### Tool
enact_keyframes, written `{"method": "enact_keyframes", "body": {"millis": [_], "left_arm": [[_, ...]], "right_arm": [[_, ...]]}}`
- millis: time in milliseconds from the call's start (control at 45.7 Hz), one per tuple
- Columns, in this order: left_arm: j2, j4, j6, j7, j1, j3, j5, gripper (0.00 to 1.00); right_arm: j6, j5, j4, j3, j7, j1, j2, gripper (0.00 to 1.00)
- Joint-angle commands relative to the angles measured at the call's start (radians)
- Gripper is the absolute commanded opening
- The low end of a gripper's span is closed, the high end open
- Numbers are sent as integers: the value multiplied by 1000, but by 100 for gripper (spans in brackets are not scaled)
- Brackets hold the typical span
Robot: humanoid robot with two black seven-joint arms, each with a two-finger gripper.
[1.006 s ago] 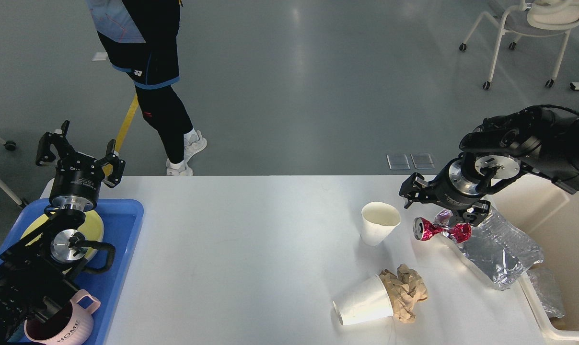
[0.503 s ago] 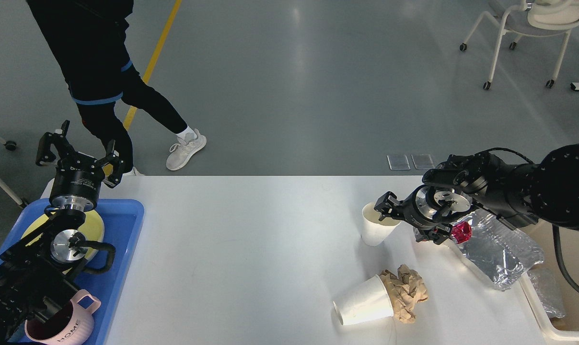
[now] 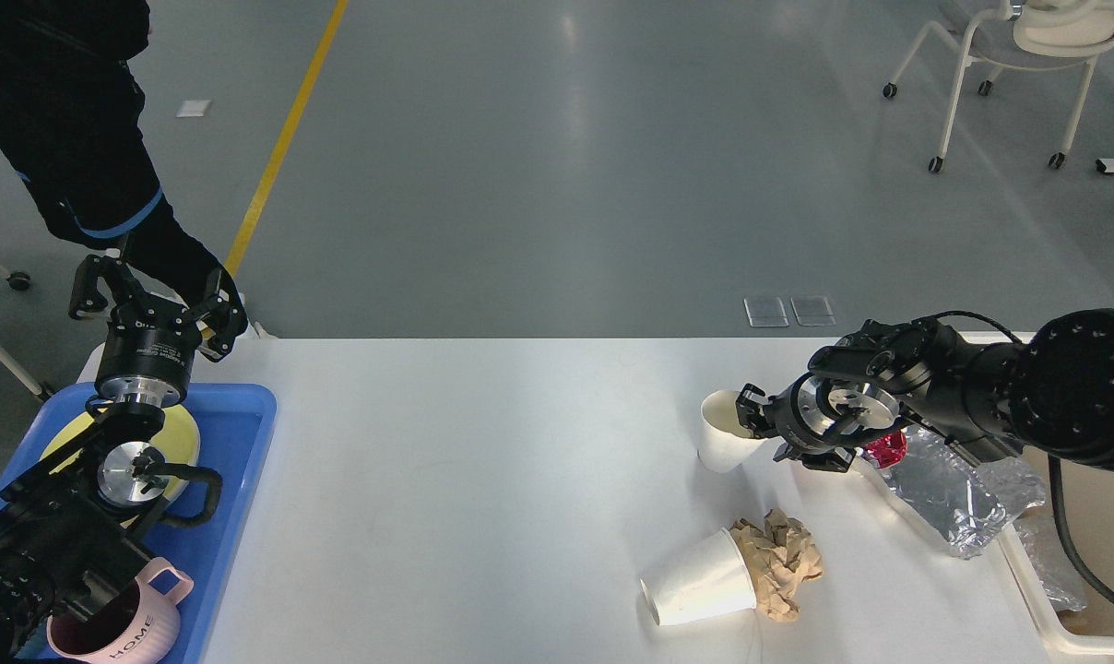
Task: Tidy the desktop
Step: 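Grasp the white paper cup with the right gripper and lift it, then carry the paper cup over the bin and drop it in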
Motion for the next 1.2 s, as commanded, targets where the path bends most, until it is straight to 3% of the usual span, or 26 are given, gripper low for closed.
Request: {"method": "enact_keyframes", "body": {"millis": [0, 197, 656, 766, 962, 1181], "left_arm": [[1, 1, -1, 0, 0, 0, 0, 97], [0, 0, 1, 0, 0, 0, 0, 97], [0, 0, 1, 0, 0, 0, 0, 97], [0, 0, -1, 0, 0, 0, 0, 97], [1, 1, 1, 0, 0, 0, 0, 97], [1, 0, 1, 0, 0, 0, 0, 97]], "right_arm": [[-15, 1, 13, 0, -1, 14, -2, 0], [-10, 0, 42, 0, -6, 56, -15, 0], [68, -12, 375, -81, -12, 423, -210, 0], [134, -18, 485, -124, -10, 591, -281, 0], [378, -63, 658, -241, -12, 970, -334, 0], [474, -115, 786, -274, -14, 1223, -333, 0]]}}
